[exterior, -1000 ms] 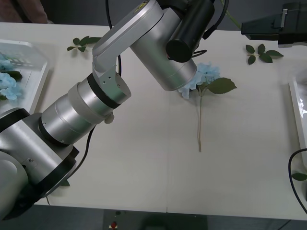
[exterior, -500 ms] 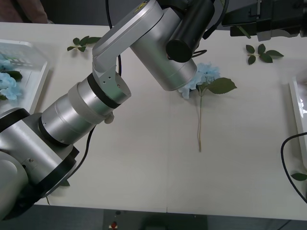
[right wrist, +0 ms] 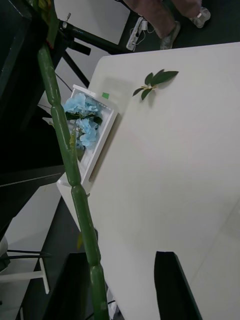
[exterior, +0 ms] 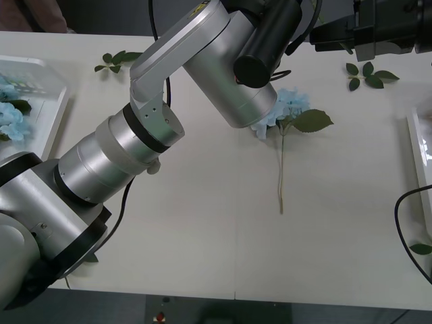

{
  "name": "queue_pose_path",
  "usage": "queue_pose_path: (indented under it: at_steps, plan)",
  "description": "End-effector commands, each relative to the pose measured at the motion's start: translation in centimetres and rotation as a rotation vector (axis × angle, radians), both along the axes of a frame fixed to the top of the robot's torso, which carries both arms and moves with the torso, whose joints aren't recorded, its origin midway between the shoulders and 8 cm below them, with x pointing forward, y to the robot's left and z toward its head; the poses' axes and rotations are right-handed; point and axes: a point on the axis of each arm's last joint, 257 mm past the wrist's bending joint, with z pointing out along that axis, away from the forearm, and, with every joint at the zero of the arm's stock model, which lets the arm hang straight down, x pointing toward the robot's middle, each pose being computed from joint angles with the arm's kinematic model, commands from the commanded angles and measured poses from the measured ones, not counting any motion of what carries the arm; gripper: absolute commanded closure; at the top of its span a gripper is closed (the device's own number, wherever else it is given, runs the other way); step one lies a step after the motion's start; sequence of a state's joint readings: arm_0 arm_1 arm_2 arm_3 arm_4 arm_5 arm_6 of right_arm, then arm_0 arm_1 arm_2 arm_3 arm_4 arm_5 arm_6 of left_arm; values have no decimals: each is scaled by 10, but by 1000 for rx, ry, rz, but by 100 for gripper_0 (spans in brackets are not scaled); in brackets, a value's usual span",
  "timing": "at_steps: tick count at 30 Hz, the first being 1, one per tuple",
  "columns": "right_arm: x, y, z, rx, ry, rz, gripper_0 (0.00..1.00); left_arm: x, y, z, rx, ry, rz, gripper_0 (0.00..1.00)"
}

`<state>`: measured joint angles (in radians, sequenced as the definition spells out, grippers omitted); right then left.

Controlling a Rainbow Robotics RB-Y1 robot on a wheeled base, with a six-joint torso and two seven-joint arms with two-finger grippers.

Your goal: Put the red flowers into the right box and the blue flowers into the left box

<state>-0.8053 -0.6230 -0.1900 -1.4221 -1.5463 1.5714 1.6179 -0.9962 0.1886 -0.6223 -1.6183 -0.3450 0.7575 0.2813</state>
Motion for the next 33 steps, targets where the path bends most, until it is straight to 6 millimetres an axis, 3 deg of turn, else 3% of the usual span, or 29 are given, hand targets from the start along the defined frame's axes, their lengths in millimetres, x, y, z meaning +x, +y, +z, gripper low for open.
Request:
queue_pose_path:
  at_steps: [1,15,16,18,19,20,22,23,28,33]
  plan:
    - [-1,4,25,32,-5,-10,100,-18,-12,29,-40,-43,-42,100]
    - [-4,6,29,51,5,0,100,-18,-12,29,-40,-43,-42,100]
    - [-4,5,30,52,0,0,100,-18,-12,29,-40,-43,-42,94]
    - [-5,5,31,54,2,1,100,-18,-12,29,-40,-43,-42,44]
    - [-4,5,31,56,2,0,100,-18,-12,29,-40,-43,-42,36]
    - [-5,5,32,58,2,0,100,-18,-12,29,-40,-43,-42,19]
    - [-4,4,32,60,-1,-1,100,-18,-12,29,-40,-43,-42,5]
    - [-5,4,33,60,-1,0,100,-18,-12,29,-40,-43,-42,0]
    - [-4,0,36,63,-5,-8,100,-18,-12,29,-40,-43,-42,0]
    - [-2,-19,38,58,-4,-46,100,-18,-12,29,-40,-43,-42,0]
